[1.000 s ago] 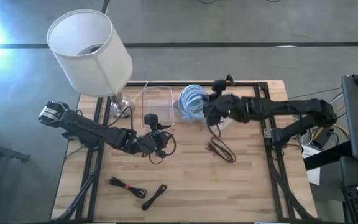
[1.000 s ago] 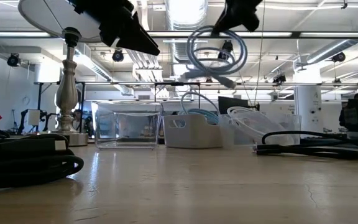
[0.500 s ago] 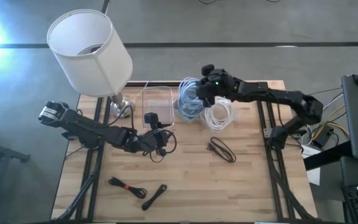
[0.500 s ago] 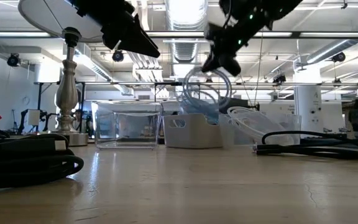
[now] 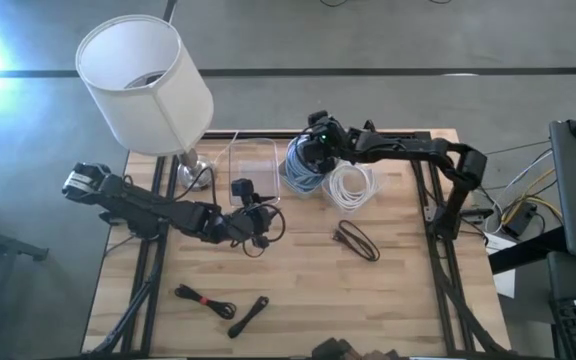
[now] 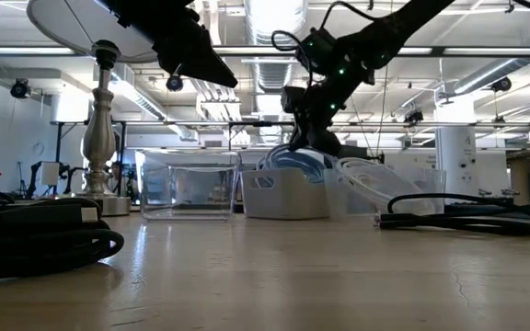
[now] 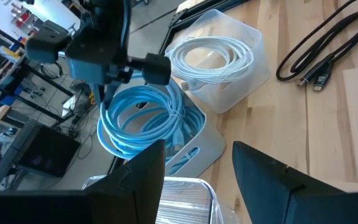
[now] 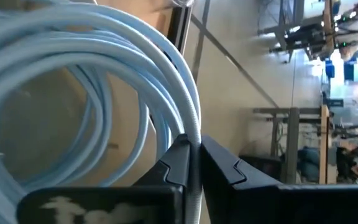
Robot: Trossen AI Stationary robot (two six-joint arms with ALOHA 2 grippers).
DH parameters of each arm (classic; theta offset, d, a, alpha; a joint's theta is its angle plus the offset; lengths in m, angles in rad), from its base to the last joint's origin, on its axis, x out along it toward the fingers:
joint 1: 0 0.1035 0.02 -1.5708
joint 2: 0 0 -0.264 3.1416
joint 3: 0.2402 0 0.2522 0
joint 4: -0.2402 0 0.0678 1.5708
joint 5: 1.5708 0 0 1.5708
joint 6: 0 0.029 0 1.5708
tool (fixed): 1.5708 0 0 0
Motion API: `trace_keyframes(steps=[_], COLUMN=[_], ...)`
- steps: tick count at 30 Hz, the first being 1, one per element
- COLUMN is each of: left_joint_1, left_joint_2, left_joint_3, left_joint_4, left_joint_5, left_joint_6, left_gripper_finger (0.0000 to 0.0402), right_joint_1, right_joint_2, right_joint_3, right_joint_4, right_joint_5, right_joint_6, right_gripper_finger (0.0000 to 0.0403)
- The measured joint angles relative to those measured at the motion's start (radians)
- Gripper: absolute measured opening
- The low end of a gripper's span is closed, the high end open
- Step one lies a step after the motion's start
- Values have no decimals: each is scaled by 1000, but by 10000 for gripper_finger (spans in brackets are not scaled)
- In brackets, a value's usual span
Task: Sort HDMI cables
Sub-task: Put the blue HDMI cable into the gray bin, then put the bottom left black HDMI cable into the left transparent bin
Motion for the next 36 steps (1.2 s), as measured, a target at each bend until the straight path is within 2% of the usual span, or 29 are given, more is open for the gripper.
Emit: trace_keyframes(steps=[13,26,31,36], left_joint_1=[1,-2,-2,-4], left_joint_2=[0,0,0,0], left_joint_3=[-1,-2,-2,-2], left_joint_4=[-5,-26,-95,-210], left_joint_5=[0,22,137,325], left_joint_6=[-10,-129,-285,-416], left_gripper_finger=[191,190,191,190], right_joint_1=[4,58,123,201], right_joint_2=[-19,-142,-175,-189], right_joint_3=[41,40,32,29], right_joint_4=[-76,-260,-262,-261], right_joint_5=[22,13,7,2], right_joint_6=[142,424,473,501], right_gripper_finger=[104,125,124,121])
